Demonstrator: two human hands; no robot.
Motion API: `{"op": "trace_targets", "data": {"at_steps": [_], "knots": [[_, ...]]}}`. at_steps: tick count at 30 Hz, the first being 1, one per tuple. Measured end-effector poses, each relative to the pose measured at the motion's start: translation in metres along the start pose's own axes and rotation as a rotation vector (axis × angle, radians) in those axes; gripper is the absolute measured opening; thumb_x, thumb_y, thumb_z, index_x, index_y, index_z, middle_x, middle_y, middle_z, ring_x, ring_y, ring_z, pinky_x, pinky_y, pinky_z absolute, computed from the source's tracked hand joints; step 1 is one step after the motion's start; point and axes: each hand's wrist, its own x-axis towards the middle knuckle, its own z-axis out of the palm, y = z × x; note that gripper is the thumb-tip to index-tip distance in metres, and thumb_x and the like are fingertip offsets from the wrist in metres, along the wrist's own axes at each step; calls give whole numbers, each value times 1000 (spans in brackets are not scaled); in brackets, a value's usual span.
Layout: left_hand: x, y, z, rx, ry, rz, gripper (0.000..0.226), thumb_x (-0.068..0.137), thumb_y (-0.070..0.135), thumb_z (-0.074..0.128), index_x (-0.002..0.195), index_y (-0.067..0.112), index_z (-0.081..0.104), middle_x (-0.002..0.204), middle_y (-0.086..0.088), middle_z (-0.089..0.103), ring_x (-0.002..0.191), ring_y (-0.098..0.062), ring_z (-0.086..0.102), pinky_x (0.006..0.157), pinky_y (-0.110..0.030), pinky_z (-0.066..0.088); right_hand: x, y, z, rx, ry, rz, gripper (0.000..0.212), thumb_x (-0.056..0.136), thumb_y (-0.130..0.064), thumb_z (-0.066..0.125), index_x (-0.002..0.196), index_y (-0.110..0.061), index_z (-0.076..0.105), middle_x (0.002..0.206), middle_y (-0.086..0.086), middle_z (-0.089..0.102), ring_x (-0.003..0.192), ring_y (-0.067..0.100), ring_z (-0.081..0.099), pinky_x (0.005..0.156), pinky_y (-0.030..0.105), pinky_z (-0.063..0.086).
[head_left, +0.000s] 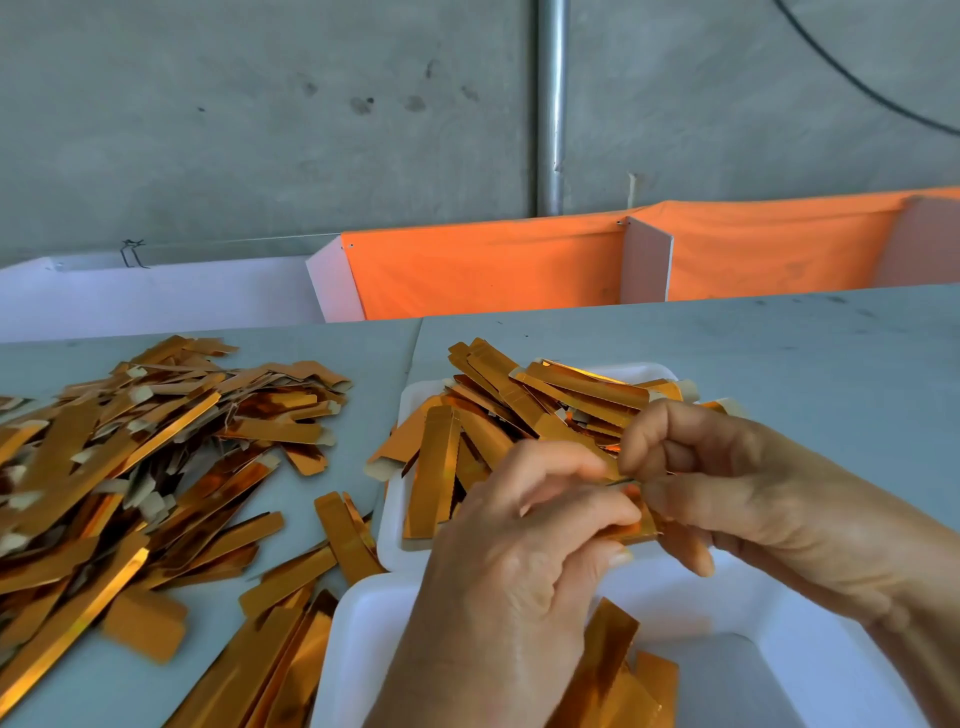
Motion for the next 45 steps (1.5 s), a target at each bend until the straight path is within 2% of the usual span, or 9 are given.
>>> {"op": "trace_targets", "data": {"at_steps": [3,7,15,21,28,33,36,45], "knots": [[1,0,-2,-80,7,-18,16,74,16,70,87,24,72,102,15,52,94,3,58,74,-10,47,-1,1,-3,117,-60,-17,10,70,-8,73,77,-13,67,58,2,53,41,12,46,45,19,41],[3,1,-4,-155,16,-35,14,74,17,72,87,22,75,97,10,55,90,2,57,72,-4,41,-2,6,-7,321,-159,-35,30,66,-19,85,88,-9,69,60,0,53,39,7,45,43,18,41],[4,6,-5,-379,-1,-145,15,72,24,72,87,27,74,93,15,58,95,-4,60,76,-8,44,-1,9,-6,400,-174,-15,36,63,-24,88,90,-9,71,62,3,52,45,13,53,48,22,47],[4,4,-6,-396,-15,-135,16,73,22,72,89,26,73,95,15,57,97,-5,60,77,-10,45,-2,7,-6,379,-227,-31,29,69,-24,85,90,-11,70,67,1,61,51,12,58,52,22,51],[4,4,-3,-295,-5,-48,10,76,16,71,86,19,73,93,14,57,93,-2,60,75,-7,43,-1,8,-5,333,-141,21,35,59,-23,90,85,-15,68,66,4,58,50,14,56,51,24,50],[5,3,-3,-319,18,-92,12,76,27,73,84,19,70,94,14,58,95,-4,61,76,-13,47,0,7,-5,383,-163,35,31,66,-26,87,84,-11,68,63,5,58,50,15,59,53,24,51],[5,3,-5,-309,13,-60,17,77,33,66,84,18,70,95,14,58,96,-4,61,77,-12,47,0,7,-7,409,-177,35,27,69,-23,85,85,-11,68,63,6,58,51,15,60,53,24,52],[5,2,-5,-185,-15,15,13,80,26,65,81,15,71,93,11,59,88,1,58,75,-5,40,0,9,-7,318,-128,83,33,60,-26,90,78,-11,68,60,5,56,47,14,57,49,22,49]]}}
